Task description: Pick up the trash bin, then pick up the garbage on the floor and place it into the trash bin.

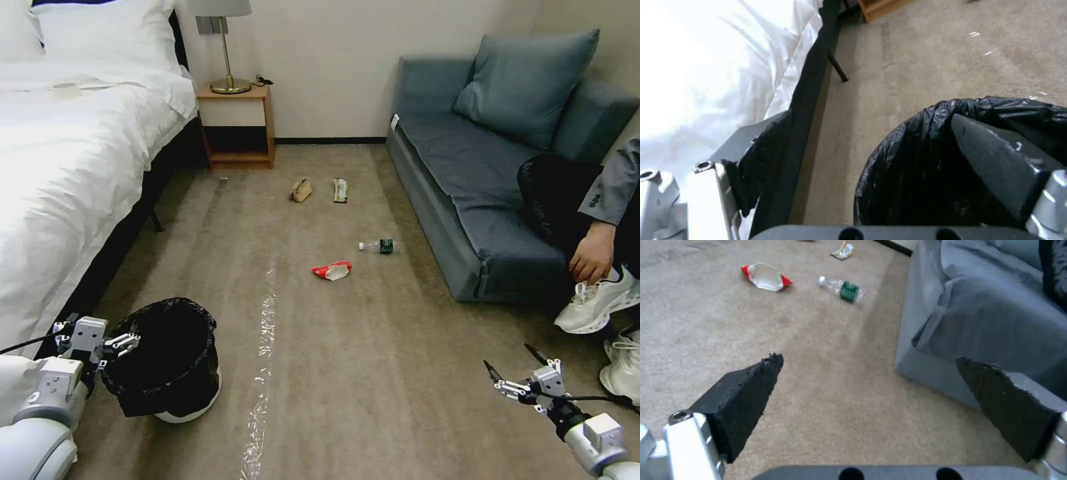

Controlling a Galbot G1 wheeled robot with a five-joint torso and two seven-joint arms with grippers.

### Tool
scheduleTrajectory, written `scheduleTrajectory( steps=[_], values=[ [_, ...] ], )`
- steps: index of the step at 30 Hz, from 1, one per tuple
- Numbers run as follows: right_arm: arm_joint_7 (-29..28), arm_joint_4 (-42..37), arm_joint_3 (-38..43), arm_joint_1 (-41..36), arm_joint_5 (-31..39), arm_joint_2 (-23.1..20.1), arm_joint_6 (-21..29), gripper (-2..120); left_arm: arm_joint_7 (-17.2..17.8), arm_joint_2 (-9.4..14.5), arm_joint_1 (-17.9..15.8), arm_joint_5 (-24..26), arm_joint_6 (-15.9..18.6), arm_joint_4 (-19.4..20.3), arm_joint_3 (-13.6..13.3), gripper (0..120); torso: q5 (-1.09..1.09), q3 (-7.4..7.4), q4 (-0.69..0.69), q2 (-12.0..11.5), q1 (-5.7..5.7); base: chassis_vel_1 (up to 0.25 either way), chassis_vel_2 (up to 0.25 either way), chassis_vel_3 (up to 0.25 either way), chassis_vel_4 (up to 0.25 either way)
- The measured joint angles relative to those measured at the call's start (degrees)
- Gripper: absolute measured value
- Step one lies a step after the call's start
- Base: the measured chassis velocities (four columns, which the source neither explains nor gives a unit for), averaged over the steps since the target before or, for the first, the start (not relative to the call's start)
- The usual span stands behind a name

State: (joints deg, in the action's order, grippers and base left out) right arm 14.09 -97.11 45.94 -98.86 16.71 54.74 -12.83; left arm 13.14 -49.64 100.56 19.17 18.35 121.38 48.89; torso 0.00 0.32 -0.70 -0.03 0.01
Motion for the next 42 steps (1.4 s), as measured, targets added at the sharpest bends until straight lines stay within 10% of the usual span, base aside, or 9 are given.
scheduleTrajectory(
  steps=[26,42],
  values=[
    [0.1,-1.3,0.4,-1.5,-1.7,1.2,-0.3,100,0.0,-0.7,2.9,-0.2,-0.6,0.4,1.5,95,0.0,0.0,0.0,0.0,0.0,0.0,0.0,0.0,0.0],
    [0.4,-0.8,1.1,-2.1,-1.8,1.3,-1.2,100,6.3,5.3,-7.3,15.0,16.5,-4.4,0.0,94,-0.01,0.0,-0.01,0.0,0.0,0.0,0.0,0.0,0.0]
  ],
)
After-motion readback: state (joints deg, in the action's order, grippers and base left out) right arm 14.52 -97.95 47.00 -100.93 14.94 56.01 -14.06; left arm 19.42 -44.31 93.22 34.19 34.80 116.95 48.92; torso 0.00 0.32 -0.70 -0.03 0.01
